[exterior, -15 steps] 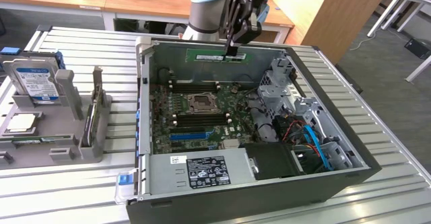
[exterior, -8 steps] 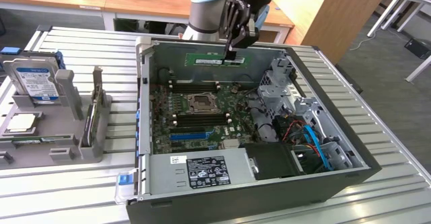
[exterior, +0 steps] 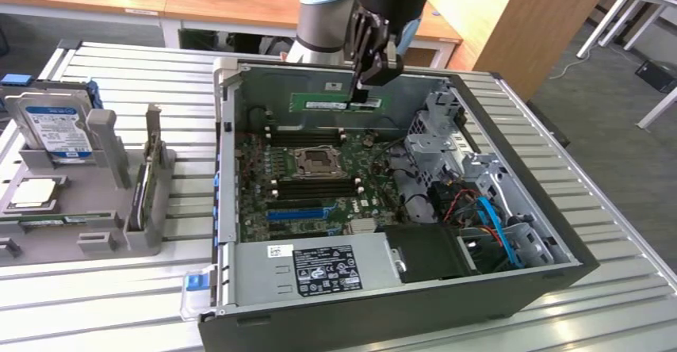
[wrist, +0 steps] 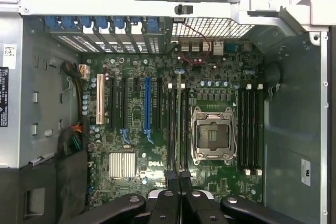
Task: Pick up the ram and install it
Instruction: 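Pick up the ram and move it above insertion slot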
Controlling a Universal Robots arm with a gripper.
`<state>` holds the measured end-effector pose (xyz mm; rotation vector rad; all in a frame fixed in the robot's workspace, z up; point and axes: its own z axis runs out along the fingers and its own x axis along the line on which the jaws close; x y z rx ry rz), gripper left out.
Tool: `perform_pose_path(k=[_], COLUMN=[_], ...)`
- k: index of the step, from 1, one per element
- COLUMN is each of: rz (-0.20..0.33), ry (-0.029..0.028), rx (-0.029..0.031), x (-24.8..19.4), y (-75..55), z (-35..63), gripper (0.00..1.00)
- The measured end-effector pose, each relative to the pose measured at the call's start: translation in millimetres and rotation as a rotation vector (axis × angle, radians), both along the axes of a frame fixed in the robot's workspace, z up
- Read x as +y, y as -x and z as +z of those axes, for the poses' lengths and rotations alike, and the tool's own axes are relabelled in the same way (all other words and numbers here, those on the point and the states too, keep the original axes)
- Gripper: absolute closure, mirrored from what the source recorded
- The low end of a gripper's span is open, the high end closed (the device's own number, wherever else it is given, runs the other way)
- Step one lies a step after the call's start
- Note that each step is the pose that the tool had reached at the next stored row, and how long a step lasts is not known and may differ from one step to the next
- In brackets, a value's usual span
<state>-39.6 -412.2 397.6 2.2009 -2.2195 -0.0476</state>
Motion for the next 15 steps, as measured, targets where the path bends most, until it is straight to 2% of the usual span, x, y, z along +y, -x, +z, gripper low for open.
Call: perform_pose_path(k=[15], rz=[-0.003], ry=[0.0], rx=[0.0], x=[0.0], y=[0.0], z=[-24.8], gripper=[0.88])
